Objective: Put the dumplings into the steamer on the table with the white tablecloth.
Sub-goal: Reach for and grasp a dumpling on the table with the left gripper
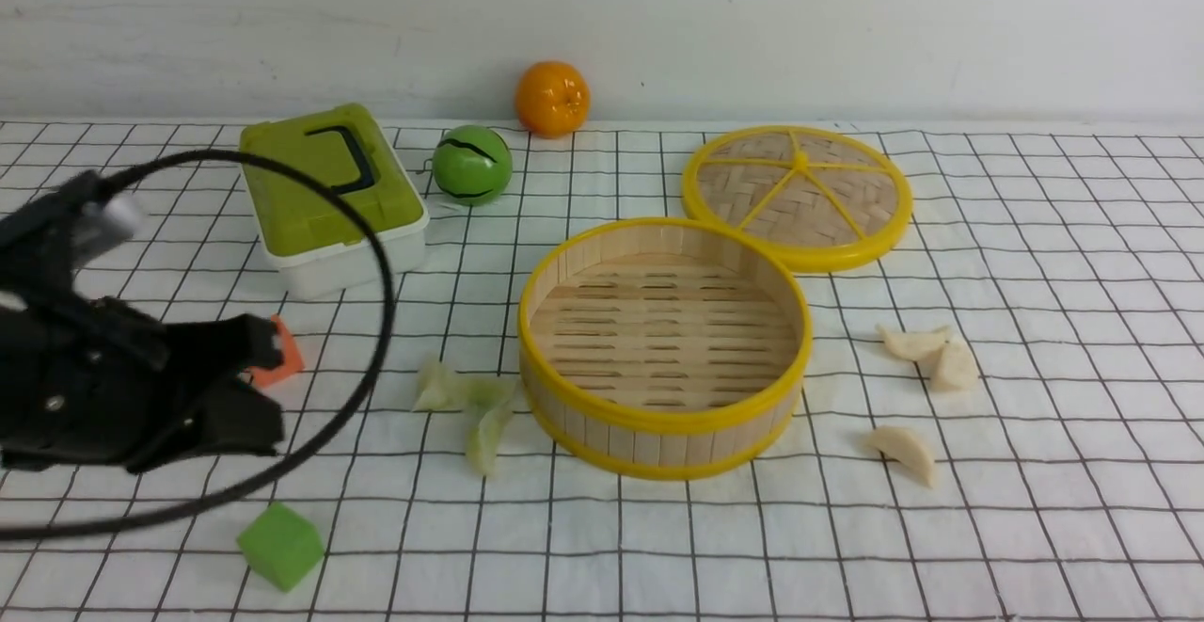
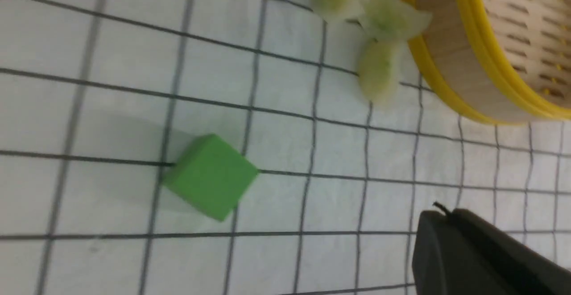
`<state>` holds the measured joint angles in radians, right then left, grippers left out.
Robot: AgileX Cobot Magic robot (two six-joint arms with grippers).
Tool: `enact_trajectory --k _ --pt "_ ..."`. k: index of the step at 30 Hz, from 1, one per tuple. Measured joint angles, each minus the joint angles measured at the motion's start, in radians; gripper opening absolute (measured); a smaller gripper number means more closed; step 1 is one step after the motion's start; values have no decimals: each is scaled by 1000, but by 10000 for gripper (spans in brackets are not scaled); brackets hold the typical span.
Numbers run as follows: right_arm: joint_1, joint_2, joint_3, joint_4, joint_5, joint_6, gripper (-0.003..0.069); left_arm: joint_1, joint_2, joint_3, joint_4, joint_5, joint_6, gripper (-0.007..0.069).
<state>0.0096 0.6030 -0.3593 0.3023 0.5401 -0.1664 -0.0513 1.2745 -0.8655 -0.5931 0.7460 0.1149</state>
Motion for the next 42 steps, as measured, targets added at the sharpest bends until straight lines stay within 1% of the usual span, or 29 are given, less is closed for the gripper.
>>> enact_trajectory --k 2,4,6,7,8,10,12,14,16,17,18,19,21,25,28,31,34,35,36,37,42 --pt "0 28 0 117 -3 -112 -18 0 84 -60 -78 23 61 -13" --pt "0 51 0 225 -4 -223 -18 0 158 -119 -111 28 89 -13" --pt "0 71 0 349 -5 -353 -18 -14 233 -193 -95 16 90 -13" --pt "0 71 0 349 -5 -353 -18 -19 239 -200 -92 11 87 -13" --pt "0 77 0 418 -8 -433 -18 -44 295 -263 -32 -4 49 -13" --pt "0 78 0 451 -11 -474 -18 -69 332 -299 15 -12 12 -13" --pt "0 78 0 489 -13 -524 -15 -121 405 -384 156 -21 -76 -13" --pt "0 78 0 502 -13 -535 -15 -163 475 -453 274 -22 -165 -11" --pt "0 78 0 507 -12 -538 -15 -192 536 -510 367 -23 -240 8" --pt "0 78 0 507 -12 -538 -14 -196 549 -521 386 -23 -255 16" --pt "0 78 0 507 -11 -541 -13 -204 596 -556 439 -23 -307 58" --pt "0 78 0 507 -8 -541 -12 -206 623 -576 466 -21 -331 92" --pt "0 78 0 507 -5 -541 -12 -208 672 -606 501 -17 -363 179" --pt "0 78 0 508 -4 -542 -12 -208 731 -617 506 -14 -387 308" --pt "0 78 0 513 -4 -542 -12 -208 762 -617 490 -12 -390 340" --pt "0 78 0 523 -5 -544 -12 -208 779 -619 486 -19 -391 326" --pt "0 78 0 535 -5 -550 -12 -208 783 -620 486 -26 -393 258" --pt "0 78 0 536 -5 -550 -12 -208 783 -621 486 -27 -393 251" --pt "0 78 0 536 -5 -550 -12 -208 783 -622 485 -28 -393 211" --pt "0 78 0 536 -5 -551 -12 -208 783 -623 485 -31 -392 194" --pt "0 78 0 537 -5 -552 -12 -208 780 -623 485 -33 -386 195"
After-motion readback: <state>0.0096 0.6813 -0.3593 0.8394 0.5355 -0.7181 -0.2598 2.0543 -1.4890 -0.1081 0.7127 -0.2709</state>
